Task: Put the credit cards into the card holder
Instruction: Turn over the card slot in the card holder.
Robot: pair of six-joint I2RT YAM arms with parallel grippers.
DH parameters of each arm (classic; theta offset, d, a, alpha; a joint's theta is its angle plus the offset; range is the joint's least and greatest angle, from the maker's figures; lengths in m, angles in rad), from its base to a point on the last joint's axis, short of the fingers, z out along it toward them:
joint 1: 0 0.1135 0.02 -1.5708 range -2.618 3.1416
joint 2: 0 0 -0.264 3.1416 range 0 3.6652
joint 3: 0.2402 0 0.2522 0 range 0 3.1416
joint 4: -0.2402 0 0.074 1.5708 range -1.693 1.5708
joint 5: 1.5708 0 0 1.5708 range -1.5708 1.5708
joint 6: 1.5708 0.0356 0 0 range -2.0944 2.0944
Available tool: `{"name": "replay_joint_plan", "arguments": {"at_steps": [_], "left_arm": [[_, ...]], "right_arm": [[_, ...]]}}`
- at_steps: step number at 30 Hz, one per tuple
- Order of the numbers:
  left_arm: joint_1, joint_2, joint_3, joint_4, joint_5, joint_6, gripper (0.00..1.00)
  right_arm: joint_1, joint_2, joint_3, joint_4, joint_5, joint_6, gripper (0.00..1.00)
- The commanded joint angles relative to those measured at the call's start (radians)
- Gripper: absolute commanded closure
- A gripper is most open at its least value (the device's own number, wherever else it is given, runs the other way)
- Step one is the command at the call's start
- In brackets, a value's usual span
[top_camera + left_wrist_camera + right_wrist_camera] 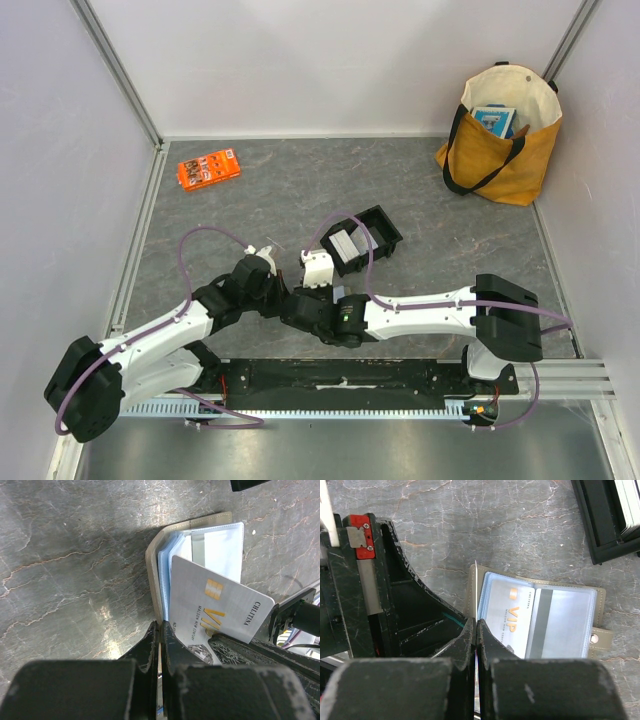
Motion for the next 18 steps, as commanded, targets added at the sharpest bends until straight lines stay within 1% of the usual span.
{"name": "replay_joint_plan", "arguments": {"at_steps": [1, 10, 18], "left_arm": [[-0.003, -0.010, -0.003, 0.015, -0.009, 0.003, 0.98], [-0.003, 0.011, -0.011, 0.025, -0.010, 0.006, 0.98], [-0.003, 0.001, -0.011, 0.024, -0.009, 0.003, 0.98]], "right_arm": [[-0.007, -0.032, -0.014, 0.020, 0.019, 0.024, 1.00], [-0.010, -0.084, -0.032, 0.058, -0.007, -0.003, 1.00], [-0.017, -0.051, -0.034, 0.072, -0.025, -0.002, 1.00]]}}
